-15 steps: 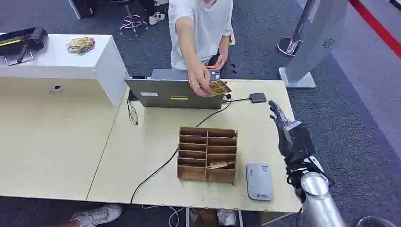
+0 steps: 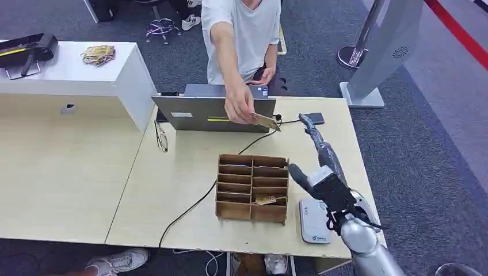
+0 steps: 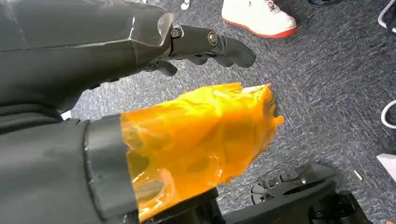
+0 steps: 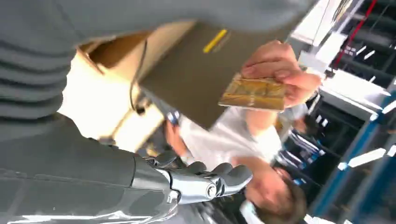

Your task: Pass the card to the sensor for recognition and then transmit it.

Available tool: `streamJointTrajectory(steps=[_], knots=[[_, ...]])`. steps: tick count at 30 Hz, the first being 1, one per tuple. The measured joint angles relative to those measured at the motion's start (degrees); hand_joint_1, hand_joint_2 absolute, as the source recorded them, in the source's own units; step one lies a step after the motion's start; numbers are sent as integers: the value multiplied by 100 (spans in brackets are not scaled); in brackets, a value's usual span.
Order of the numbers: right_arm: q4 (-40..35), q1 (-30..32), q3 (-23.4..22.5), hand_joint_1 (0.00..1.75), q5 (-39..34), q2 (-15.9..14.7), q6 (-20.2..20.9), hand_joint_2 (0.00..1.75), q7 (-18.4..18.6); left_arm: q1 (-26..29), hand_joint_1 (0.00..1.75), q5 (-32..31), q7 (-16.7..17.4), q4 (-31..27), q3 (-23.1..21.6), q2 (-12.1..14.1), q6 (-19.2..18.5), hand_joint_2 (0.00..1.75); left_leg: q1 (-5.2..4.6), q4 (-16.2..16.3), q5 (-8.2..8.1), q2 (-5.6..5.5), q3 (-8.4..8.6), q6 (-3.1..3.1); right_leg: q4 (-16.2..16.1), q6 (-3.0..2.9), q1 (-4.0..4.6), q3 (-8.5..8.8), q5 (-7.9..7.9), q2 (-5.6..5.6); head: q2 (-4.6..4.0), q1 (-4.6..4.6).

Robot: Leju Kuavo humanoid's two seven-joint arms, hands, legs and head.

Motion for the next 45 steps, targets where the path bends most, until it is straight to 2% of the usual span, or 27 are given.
streamJointTrajectory(steps=[5,9,14,19,33,45], knots=[[-381,44,445,0,1436,4,-918,175,7,-2,0,-31,2,0,0,0,-52,0,0,0,0,0,1,0,0,0,0,0,0,0,0,0],[-545,61,661,0,1816,7,-1152,175,48,-3,0,-39,2,0,0,0,-68,0,0,0,0,-1,1,0,0,0,0,0,0,-1,0,0],[-669,65,966,0,3309,7,-1974,175,373,-13,0,-107,37,0,0,-2,-159,0,0,0,0,1,1,0,0,0,0,1,0,0,0,0],[-665,55,1248,0,4241,7,-2403,175,736,-24,0,-175,57,0,-7,-2,-223,0,0,0,0,1,1,0,0,0,0,1,0,0,0,-2],[-289,-321,1721,0,5009,146,-2465,175,1329,-80,0,-256,138,0,-24,-9,-308,0,0,0,1,2,2,-2,0,-1,0,2,1,0,0,-2],[21,-587,1937,0,5085,339,-2386,175,1510,-105,0,-297,223,0,-53,-11,-352,0,0,0,1,0,1,-2,0,-1,0,2,1,-1,0,-2]])
